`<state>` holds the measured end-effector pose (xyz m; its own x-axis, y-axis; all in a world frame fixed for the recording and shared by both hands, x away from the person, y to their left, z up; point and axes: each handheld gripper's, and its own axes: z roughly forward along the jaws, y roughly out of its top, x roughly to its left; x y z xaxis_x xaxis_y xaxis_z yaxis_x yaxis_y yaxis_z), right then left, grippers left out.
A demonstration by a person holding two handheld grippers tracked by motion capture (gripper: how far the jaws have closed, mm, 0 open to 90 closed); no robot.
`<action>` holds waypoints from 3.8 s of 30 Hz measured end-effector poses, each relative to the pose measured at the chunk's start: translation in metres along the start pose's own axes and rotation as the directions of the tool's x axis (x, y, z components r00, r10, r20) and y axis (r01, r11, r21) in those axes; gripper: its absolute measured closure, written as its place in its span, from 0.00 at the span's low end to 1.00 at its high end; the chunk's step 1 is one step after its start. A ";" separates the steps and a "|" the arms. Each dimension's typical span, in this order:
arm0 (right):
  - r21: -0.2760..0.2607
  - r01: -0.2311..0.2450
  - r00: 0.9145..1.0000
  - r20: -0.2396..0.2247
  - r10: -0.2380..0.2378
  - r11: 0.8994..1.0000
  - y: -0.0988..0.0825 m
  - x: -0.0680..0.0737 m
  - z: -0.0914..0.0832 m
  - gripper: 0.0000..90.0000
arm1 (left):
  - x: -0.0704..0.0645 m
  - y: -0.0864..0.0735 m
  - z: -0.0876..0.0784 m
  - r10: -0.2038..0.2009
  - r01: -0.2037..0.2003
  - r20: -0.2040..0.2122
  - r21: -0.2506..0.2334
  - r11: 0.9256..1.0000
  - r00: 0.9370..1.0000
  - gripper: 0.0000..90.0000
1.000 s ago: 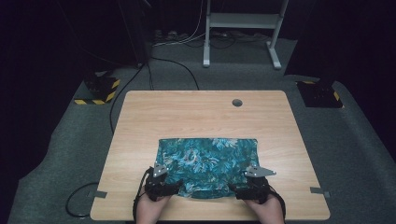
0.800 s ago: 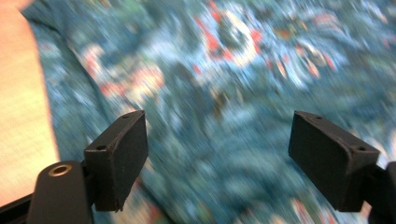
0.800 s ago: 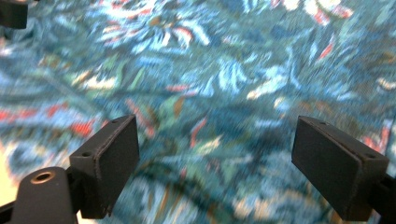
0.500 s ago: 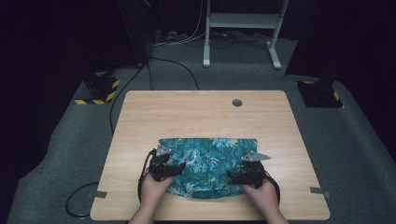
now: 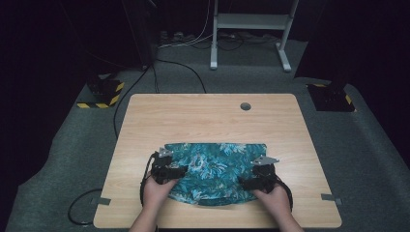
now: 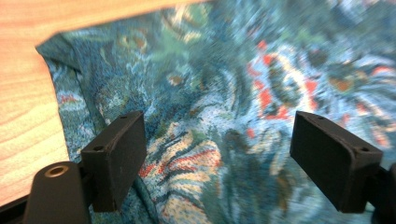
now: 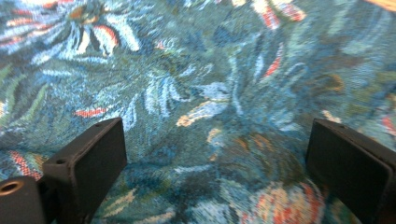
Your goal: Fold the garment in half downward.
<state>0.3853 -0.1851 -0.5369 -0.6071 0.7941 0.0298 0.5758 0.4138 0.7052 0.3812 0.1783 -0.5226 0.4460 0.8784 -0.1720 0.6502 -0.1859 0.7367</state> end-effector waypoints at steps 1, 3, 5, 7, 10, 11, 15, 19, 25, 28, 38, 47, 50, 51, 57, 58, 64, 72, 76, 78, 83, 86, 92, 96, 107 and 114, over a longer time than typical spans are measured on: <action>-0.010 0.008 1.000 0.004 -0.008 1.000 0.000 0.000 -0.003 0.06 | -0.004 0.002 -0.002 0.013 -0.013 0.007 -0.008 1.000 1.000 0.21; -0.034 0.017 1.000 0.004 -0.017 0.999 0.001 0.000 -0.007 0.06 | -0.012 0.005 -0.003 0.031 -0.030 0.030 -0.021 0.999 0.999 0.20; -0.048 0.029 1.000 0.003 -0.029 0.998 0.001 0.000 -0.011 0.06 | -0.020 0.006 -0.003 0.035 -0.033 0.076 -0.032 0.999 0.996 0.19; -0.054 0.033 0.999 -0.007 -0.034 0.998 -0.002 0.000 -0.013 0.06 | -0.024 0.004 0.002 0.036 -0.033 0.108 -0.026 0.999 0.993 0.19; -0.038 0.050 0.998 -0.025 -0.051 0.998 -0.010 0.002 -0.010 0.06 | -0.026 -0.004 0.010 0.044 -0.045 0.084 0.006 0.999 0.995 0.19; -0.022 0.059 0.998 -0.026 -0.060 0.998 -0.013 0.004 -0.008 0.06 | -0.025 -0.006 0.011 0.046 -0.047 0.074 0.013 0.999 0.996 0.19; -0.018 0.085 0.996 -0.014 -0.085 0.996 -0.018 0.007 -0.006 0.05 | -0.022 -0.011 0.014 0.054 -0.055 0.035 0.028 0.998 0.998 0.18; -0.013 0.078 0.997 -0.009 -0.079 0.997 -0.017 0.006 -0.004 0.00 | -0.014 -0.014 0.014 0.053 -0.054 0.013 0.019 0.998 0.998 0.19; -0.004 0.071 0.997 -0.008 -0.071 0.997 -0.015 0.001 -0.002 0.00 | -0.005 -0.009 0.018 0.041 -0.041 0.017 0.008 0.999 0.999 0.20; -0.006 0.068 0.998 -0.002 -0.068 0.998 -0.012 -0.003 0.000 0.00 | -0.005 -0.005 0.023 0.054 -0.054 0.008 0.004 0.999 0.999 0.20; 0.024 0.052 0.999 0.013 -0.052 0.998 0.006 -0.019 0.013 0.01 | -0.012 0.004 0.029 0.063 -0.063 0.023 0.031 0.998 0.998 0.18; -0.049 0.098 0.994 -0.039 -0.100 0.994 0.006 0.020 -0.004 0.02 | -0.055 -0.011 0.011 0.131 -0.130 0.077 -0.021 0.991 0.988 0.17; -0.032 0.123 0.991 -0.047 -0.124 0.992 -0.001 0.029 -0.004 0.02 | -0.058 -0.016 0.011 0.129 -0.128 0.094 -0.011 0.992 0.987 0.17; -0.025 0.124 0.991 -0.050 -0.125 0.992 -0.004 0.030 -0.004 0.02 | -0.058 -0.018 0.012 0.127 -0.128 0.094 -0.002 0.992 0.987 0.18; -0.017 0.102 0.993 -0.057 -0.103 0.995 -0.014 0.030 -0.003 0.02 | -0.059 -0.029 0.014 0.128 -0.128 0.092 0.002 0.992 0.988 0.16; -0.017 0.095 0.994 -0.061 -0.096 0.995 -0.016 0.030 -0.003 0.02 | -0.059 -0.030 0.014 0.127 -0.128 0.093 0.000 0.992 0.987 0.16; -0.027 0.084 0.994 -0.069 -0.085 0.996 -0.018 0.029 -0.003 0.00 | -0.063 -0.030 0.017 0.169 -0.171 0.098 0.017 0.985 0.981 0.07; -0.006 0.062 0.996 -0.061 -0.062 0.998 -0.015 0.030 -0.003 0.00 | -0.067 -0.024 0.020 0.220 -0.228 0.102 0.076 0.971 0.970 0.01; -0.023 0.076 0.994 -0.074 -0.078 0.997 -0.009 0.031 -0.009 0.01 | -0.064 -0.024 0.017 0.219 -0.227 0.109 0.065 0.972 0.970 0.00; -0.037 0.085 0.994 -0.060 -0.087 0.996 -0.005 0.033 -0.013 0.01 | -0.062 -0.024 0.015 0.225 -0.233 0.117 0.060 0.971 0.967 0.01; -0.064 0.124 0.991 -0.050 -0.128 0.990 0.004 0.040 -0.016 0.00 | -0.054 -0.019 0.004 0.232 -0.234 0.098 0.012 0.972 0.968 0.00; -0.076 0.121 0.990 -0.059 -0.125 0.990 0.009 0.044 -0.016 0.00 | -0.046 -0.016 -0.004 0.232 -0.232 0.086 -0.011 0.973 0.969 0.00; -0.087 0.142 0.986 -0.077 -0.148 0.986 0.017 0.054 -0.014 0.00 | -0.026 -0.013 -0.014 0.188 -0.187 0.075 -0.017 0.982 0.979 0.01; -0.091 0.145 0.985 -0.082 -0.152 0.985 0.019 0.059 -0.011 0.00 | -0.016 -0.018 -0.020 0.160 -0.158 0.060 -0.033 0.987 0.985 0.01; -0.094 0.087 0.994 -0.053 -0.092 0.992 -0.002 0.034 -0.017 0.00 | 0.010 -0.046 -0.041 0.120 -0.120 0.021 -0.036 0.992 0.993 0.01; -0.099 0.048 0.997 -0.049 -0.053 0.994 -0.018 0.022 -0.021 0.00 | 0.016 -0.063 -0.043 0.101 -0.101 0.016 -0.025 0.995 0.995 0.01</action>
<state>0.3503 -0.1844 -0.5345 -0.6630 0.7481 0.0267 0.4888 0.4056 0.7724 0.3212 0.2235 -0.5435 0.5195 0.8477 -0.1072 0.5866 -0.2626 0.7661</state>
